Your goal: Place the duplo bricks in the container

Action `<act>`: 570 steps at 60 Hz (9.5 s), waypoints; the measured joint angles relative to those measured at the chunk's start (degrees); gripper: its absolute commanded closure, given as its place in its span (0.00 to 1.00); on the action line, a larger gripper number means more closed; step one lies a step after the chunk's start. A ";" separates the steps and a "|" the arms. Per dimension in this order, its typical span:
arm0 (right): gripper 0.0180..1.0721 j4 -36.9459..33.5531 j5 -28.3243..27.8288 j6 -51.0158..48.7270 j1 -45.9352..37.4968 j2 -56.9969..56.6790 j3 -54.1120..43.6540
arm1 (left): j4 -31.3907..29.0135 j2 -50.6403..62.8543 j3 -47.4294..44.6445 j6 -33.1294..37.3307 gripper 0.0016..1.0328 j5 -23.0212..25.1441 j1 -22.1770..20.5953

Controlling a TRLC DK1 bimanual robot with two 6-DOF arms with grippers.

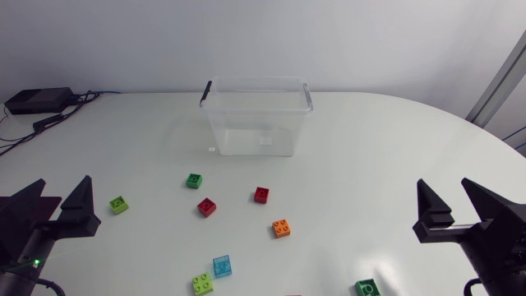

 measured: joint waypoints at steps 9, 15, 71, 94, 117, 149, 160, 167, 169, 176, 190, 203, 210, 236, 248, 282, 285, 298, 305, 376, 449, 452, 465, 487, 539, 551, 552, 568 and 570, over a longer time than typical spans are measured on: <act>0.05 0.00 0.00 0.02 0.00 0.00 0.00 | 0.00 0.00 0.00 0.00 0.04 0.00 0.00; 0.05 0.00 -0.02 0.02 0.00 0.00 0.00 | 0.00 0.00 0.00 0.00 0.04 0.00 0.00; 0.05 -3.04 1.60 3.87 8.04 21.86 14.29 | -20.76 31.95 24.30 -2.82 0.07 0.15 0.44; 0.05 -19.28 4.15 8.63 20.17 45.37 30.91 | -32.26 64.61 40.33 9.14 0.06 2.08 4.96; 0.05 -26.77 -3.96 2.32 26.64 55.74 37.53 | -33.07 82.99 48.50 31.45 0.07 13.77 15.26; 0.05 -28.65 -4.66 -2.03 34.49 69.22 41.79 | -32.57 102.27 55.69 49.77 0.28 17.20 16.31; 0.05 -28.09 -2.54 -2.32 37.05 72.81 41.81 | -37.42 106.27 59.21 51.43 0.57 21.40 16.76; 0.05 -27.85 -2.51 -2.49 37.13 74.99 42.18 | -38.40 107.19 59.91 52.65 0.62 21.86 16.94; 0.05 -27.58 -2.51 -2.49 37.13 75.87 42.36 | -38.40 107.19 59.91 52.78 0.62 21.86 16.94; 0.05 -26.53 -2.34 -2.49 38.07 79.34 43.30 | -38.40 107.01 59.87 52.98 0.64 21.81 16.94; 0.07 -26.53 -1.66 -2.45 41.70 85.44 47.06 | -40.00 99.65 59.06 52.96 0.64 21.84 16.94; 0.09 -26.53 -1.03 -2.43 41.99 91.12 49.57 | -41.77 92.41 59.06 52.43 0.64 22.40 15.82; 0.11 -26.53 -1.05 -2.38 41.97 94.05 51.10 | -43.98 89.74 59.06 51.82 0.64 24.06 14.67; 0.20 -26.53 -1.03 -1.97 41.99 102.25 55.93 | -45.29 85.05 63.23 43.17 0.64 27.43 8.55; 0.59 -26.03 -1.01 -1.77 42.01 104.06 57.22 | -43.17 85.00 67.49 35.67 0.64 28.28 4.07; 0.72 -28.98 -0.81 -1.57 38.16 96.52 57.42 | -27.85 94.49 79.28 14.16 0.64 26.75 -10.75; 0.72 -29.44 -0.76 -1.53 37.35 95.69 58.34 | -27.17 95.89 80.85 13.14 0.64 26.49 -11.85; 0.72 -30.32 0.04 -0.48 35.12 93.72 62.95 | -21.35 102.40 86.47 9.81 0.64 24.74 -15.26; 0.72 -30.75 0.63 -0.13 33.97 93.26 65.31 | -19.74 107.14 90.75 8.50 0.64 23.15 -16.39; 0.72 -31.04 3.76 2.95 26.49 104.30 92.52 | -21.88 90.47 76.59 5.75 0.05 14.51 -14.86; 0.70 -16.00 8.48 0.61 22.80 112.06 97.29 | -11.96 94.68 49.48 10.01 0.05 18.64 -12.17; 0.70 -14.80 8.70 0.33 22.84 112.06 96.72 | -11.54 95.62 49.51 9.81 0.05 18.67 -12.72; 0.15 -12.79 10.34 -0.79 23.26 113.50 95.95 | -8.52 100.63 50.27 8.46 0.05 18.78 -13.77; 0.09 -13.03 11.02 -0.79 24.02 106.16 87.10 | -4.09 105.22 52.65 7.43 0.30 14.53 -14.69; 0.09 -14.95 -0.28 -6.38 33.29 90.47 61.24 | -17.00 93.61 59.98 7.04 0.73 13.29 -17.64; 0.09 -14.95 -2.67 -8.28 35.98 92.80 59.82 | -18.08 89.61 66.05 6.75 0.73 14.32 -18.40; 0.09 -14.97 -2.89 -8.52 36.17 93.18 59.71 | -18.03 89.61 66.40 6.49 0.73 14.36 -18.45; 0.09 -14.91 -4.15 -9.79 37.88 97.55 59.34 | -11.74 91.47 70.88 4.48 0.73 15.17 -19.17; 0.09 -14.78 -4.24 -9.99 38.01 98.16 59.34 | -10.73 92.15 71.73 4.42 0.73 15.17 -19.45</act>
